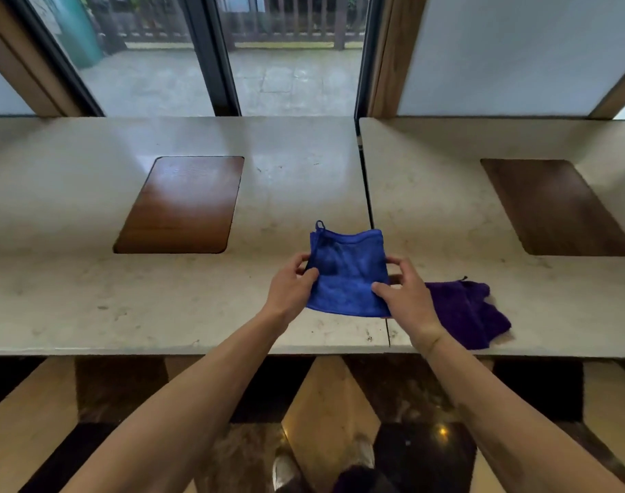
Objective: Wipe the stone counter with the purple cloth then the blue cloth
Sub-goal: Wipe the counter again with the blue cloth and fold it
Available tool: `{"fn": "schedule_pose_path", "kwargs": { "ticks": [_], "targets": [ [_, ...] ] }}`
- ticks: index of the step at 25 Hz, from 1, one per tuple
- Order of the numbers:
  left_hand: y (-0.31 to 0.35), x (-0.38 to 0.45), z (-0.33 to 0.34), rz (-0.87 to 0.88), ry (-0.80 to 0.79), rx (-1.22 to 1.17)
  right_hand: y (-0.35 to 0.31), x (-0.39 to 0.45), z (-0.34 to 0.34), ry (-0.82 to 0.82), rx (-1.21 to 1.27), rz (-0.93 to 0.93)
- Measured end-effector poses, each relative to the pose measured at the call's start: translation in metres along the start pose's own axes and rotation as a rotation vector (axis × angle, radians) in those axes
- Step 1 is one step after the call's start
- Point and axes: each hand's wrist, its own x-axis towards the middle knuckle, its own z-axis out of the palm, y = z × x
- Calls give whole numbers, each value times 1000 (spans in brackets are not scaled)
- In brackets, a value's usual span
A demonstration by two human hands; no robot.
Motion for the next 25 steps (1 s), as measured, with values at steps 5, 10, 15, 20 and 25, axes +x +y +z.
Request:
{"fn": "schedule_pose_path", "kwargs": {
  "ticks": [5,10,15,20,25],
  "targets": [
    [-46,-9,10,-67,54,87,39,1,14,-40,-143,76],
    [-83,-2,19,-114,52,212,79,5,31,-44,-268,108],
    [-97,-5,22,-81,16,408,99,-4,42,67,-664,-8],
    [-96,12,0,32,144,644,94,7,63,58,-970,-441],
    [-115,54,-44,263,234,981,114,30,95,-167,-1159,-400]
  ]
}}
